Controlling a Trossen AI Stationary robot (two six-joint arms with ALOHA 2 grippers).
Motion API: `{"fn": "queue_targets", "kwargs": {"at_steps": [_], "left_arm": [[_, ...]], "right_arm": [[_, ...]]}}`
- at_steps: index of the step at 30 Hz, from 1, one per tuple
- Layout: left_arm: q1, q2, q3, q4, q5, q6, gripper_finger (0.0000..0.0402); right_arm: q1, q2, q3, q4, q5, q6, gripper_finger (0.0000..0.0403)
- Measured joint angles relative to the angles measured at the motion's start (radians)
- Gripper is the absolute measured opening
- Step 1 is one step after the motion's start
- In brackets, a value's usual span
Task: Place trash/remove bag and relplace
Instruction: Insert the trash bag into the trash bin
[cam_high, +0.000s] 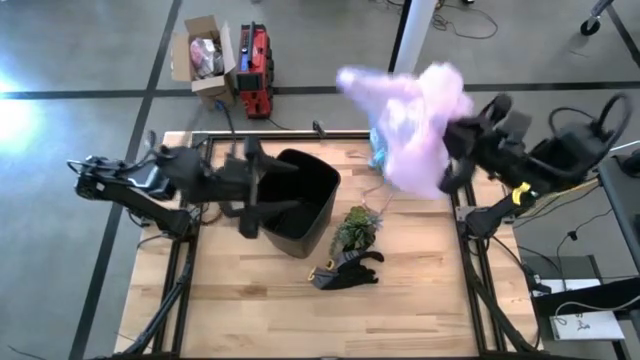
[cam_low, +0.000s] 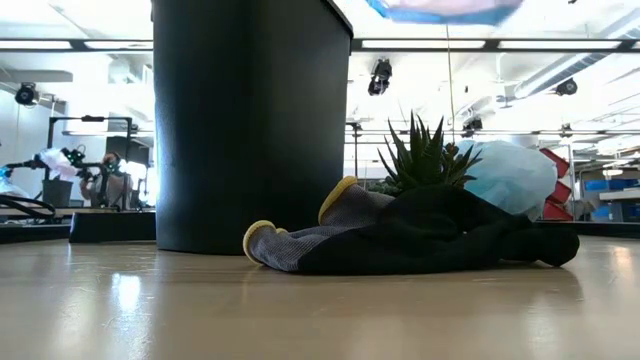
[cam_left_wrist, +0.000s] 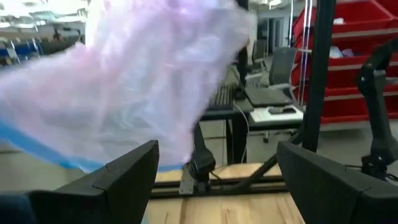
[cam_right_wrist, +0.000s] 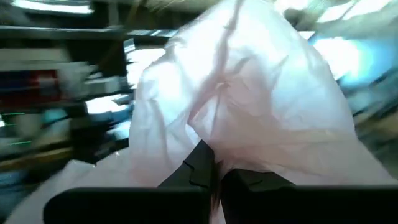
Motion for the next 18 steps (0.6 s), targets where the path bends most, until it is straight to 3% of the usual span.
{"fn": "queue_targets", "kwargs": {"at_steps": [4,7,11,15,18], "left_arm": [[0.0,-0.071,0.0,0.005,-0.002,0.018,0.0311],[0.0,-0.126,0.0,0.006,-0.003,0.024,0.0311],[0.0,-0.193,0.0,-0.002,-0.003,0.024,0.0311],[0.0,-0.26,0.0,-0.04,-0.002,0.019,0.0311],[0.0,-0.303,0.0,-0.092,-0.002,-0.005,0.0311]], "right_arm": [[-0.09,0.085,0.0,0.42,0.032,-0.535,0.0],[-0.183,0.181,0.001,0.671,-0.079,-0.799,0.0],[-0.305,0.334,0.014,0.726,-0.246,-0.836,0.0],[-0.385,0.49,0.019,0.665,-0.248,-0.793,0.0],[-0.393,0.58,0.019,0.516,-0.232,-0.788,0.0]]}}
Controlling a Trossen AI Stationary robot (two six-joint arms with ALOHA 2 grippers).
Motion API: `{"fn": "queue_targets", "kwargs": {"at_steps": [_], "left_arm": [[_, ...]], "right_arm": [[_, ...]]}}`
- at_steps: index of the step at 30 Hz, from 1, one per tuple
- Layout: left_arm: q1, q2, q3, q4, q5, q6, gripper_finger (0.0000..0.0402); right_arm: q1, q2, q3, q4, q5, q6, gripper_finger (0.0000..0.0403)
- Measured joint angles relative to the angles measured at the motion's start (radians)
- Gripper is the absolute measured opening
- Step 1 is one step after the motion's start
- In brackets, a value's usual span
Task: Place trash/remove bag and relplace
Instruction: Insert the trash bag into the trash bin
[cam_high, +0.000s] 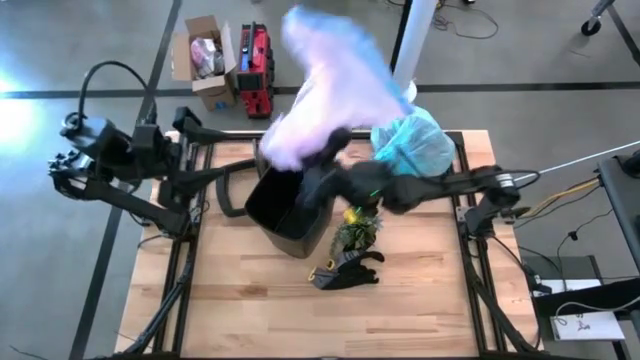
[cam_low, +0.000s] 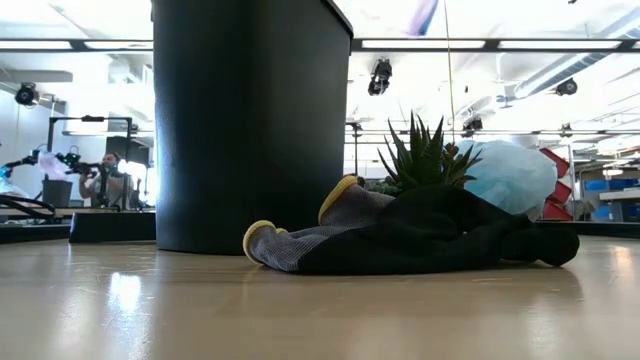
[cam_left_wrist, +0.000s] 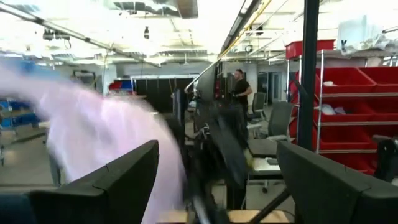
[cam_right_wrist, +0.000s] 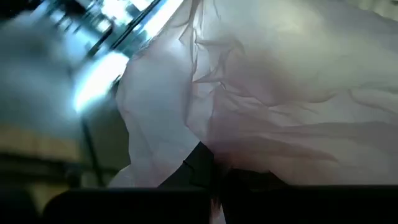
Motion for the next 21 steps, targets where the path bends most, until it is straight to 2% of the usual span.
{"fn": "queue_targets", "kwargs": {"at_steps": [5,9,16,21], "left_arm": [[0.0,-0.038,0.0,-0.098,0.001,-0.06,0.0311],[0.0,-0.036,-0.015,-0.142,0.001,-0.102,0.0311],[0.0,0.021,-0.129,-0.075,-0.001,-0.12,0.0311],[0.0,0.078,-0.196,-0.069,0.001,-0.146,0.0311]], "right_arm": [[0.039,0.065,0.003,-0.352,0.0,0.089,0.001],[0.06,0.064,0.01,-0.512,-0.044,0.27,0.0051],[0.058,0.047,0.007,-0.59,-0.192,0.575,0.0152],[0.047,0.03,0.007,-0.62,-0.292,0.751,0.0198]]}}
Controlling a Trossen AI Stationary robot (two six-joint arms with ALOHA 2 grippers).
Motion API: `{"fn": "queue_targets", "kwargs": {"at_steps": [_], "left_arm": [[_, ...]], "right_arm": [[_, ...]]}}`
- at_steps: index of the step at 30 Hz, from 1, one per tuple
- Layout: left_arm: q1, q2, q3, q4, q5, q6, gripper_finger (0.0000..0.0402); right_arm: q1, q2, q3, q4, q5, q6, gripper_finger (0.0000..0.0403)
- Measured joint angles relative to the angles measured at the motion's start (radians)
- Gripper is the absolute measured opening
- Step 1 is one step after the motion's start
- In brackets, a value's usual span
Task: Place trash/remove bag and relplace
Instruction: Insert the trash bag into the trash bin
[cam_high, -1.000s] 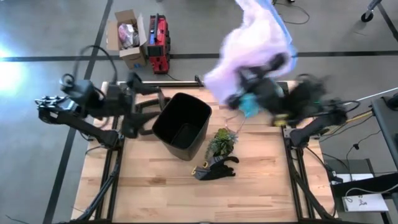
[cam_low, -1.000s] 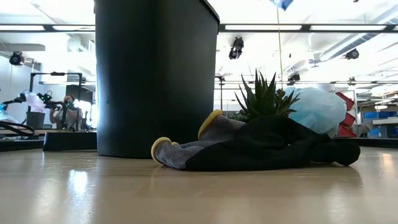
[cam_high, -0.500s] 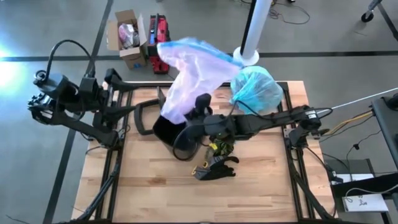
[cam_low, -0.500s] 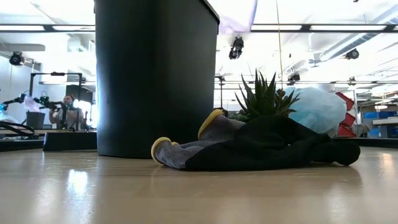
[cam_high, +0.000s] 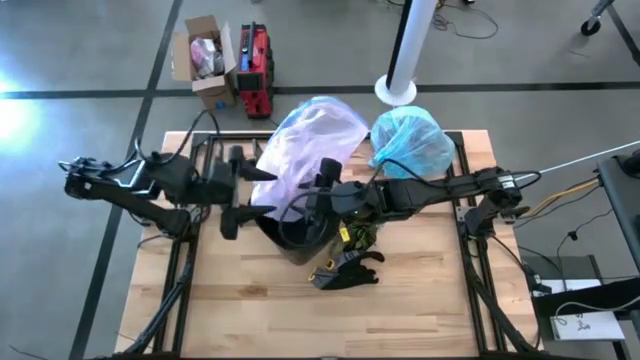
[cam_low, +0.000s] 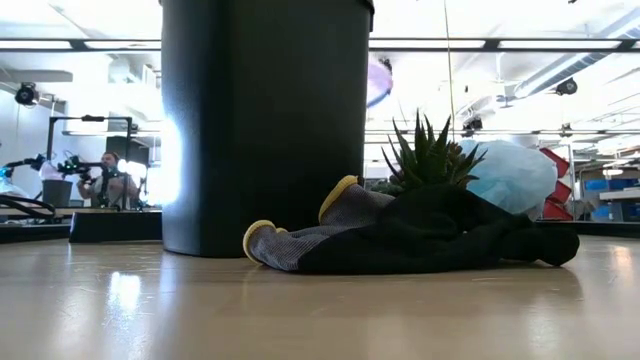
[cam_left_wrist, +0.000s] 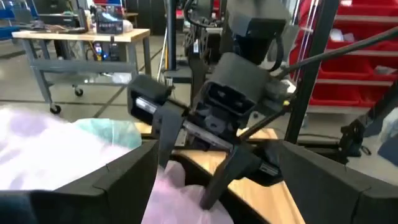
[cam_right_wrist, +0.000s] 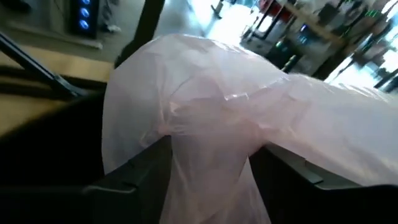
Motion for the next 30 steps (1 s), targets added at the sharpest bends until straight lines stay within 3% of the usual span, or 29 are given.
{"fn": "queue_targets", "kwargs": {"at_steps": [9,16,23,28,30], "left_arm": [[0.003,0.06,-0.048,-0.03,-0.002,-0.081,0.0311],[0.003,0.059,-0.092,-0.085,0.0,-0.191,0.0311],[0.003,0.077,-0.147,-0.068,0.007,-0.266,0.0311],[0.003,0.124,-0.156,-0.054,0.027,-0.279,0.0311],[0.002,0.15,-0.143,-0.046,0.038,-0.274,0.0311]], "right_arm": [[-0.016,-0.033,-0.001,-0.076,-0.239,0.267,0.0224],[-0.016,-0.093,-0.001,-0.215,-0.371,0.42,0.0216],[-0.025,-0.161,-0.001,-0.328,-0.363,0.567,0.0204],[-0.027,-0.165,0.0,-0.215,-0.172,0.663,0.0204],[-0.035,-0.142,0.0,-0.148,-0.161,0.69,0.0202]]}}
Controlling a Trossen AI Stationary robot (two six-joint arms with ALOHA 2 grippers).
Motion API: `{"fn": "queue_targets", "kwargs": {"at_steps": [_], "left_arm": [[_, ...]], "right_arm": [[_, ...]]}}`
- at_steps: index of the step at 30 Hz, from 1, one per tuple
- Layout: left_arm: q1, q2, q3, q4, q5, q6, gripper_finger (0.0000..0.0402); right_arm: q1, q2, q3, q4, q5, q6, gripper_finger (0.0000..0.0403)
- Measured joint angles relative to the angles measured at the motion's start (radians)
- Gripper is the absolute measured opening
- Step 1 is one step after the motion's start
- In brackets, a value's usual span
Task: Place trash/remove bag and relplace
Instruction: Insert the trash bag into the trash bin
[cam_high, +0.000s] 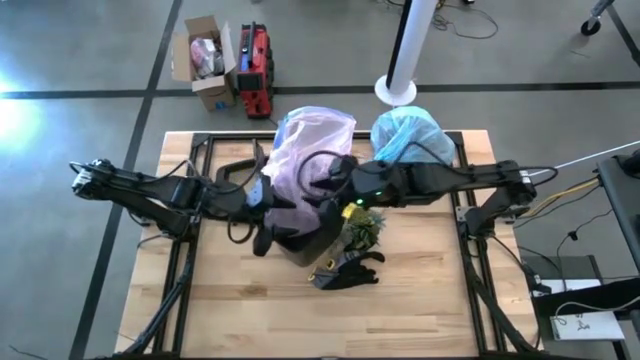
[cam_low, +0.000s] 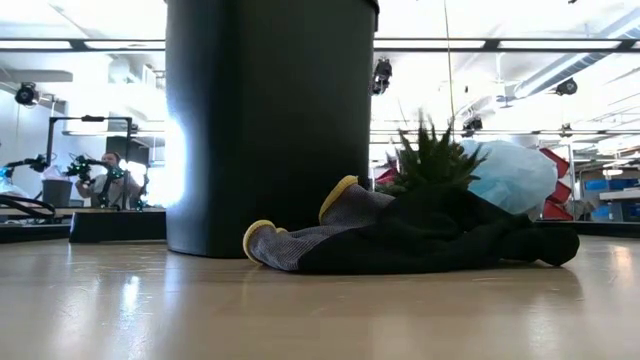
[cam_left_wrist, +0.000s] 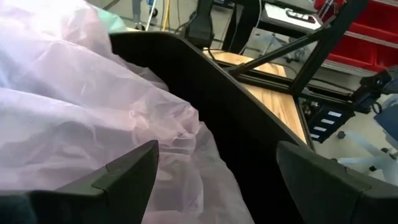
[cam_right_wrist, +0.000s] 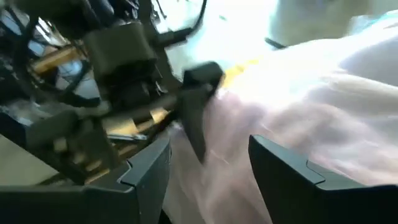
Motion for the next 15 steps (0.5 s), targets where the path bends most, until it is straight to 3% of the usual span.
{"fn": "queue_targets", "kwargs": {"at_steps": [4,7,11,15], "left_arm": [[-0.001,0.052,0.049,0.009,0.029,0.02,0.0311],[-0.002,0.074,0.108,-0.01,0.089,0.035,0.0311],[-0.011,0.078,0.215,-0.165,0.154,-0.009,0.0311],[-0.021,0.061,0.318,-0.358,0.151,-0.014,0.0311]], "right_arm": [[-0.014,0.067,0.0,0.025,-0.073,0.072,0.0193],[-0.025,0.108,-0.002,-0.052,-0.141,0.127,0.0184],[-0.03,0.122,0.0,-0.199,-0.144,0.153,0.0176],[-0.035,0.134,-0.002,-0.327,-0.14,0.155,0.0174]]}}
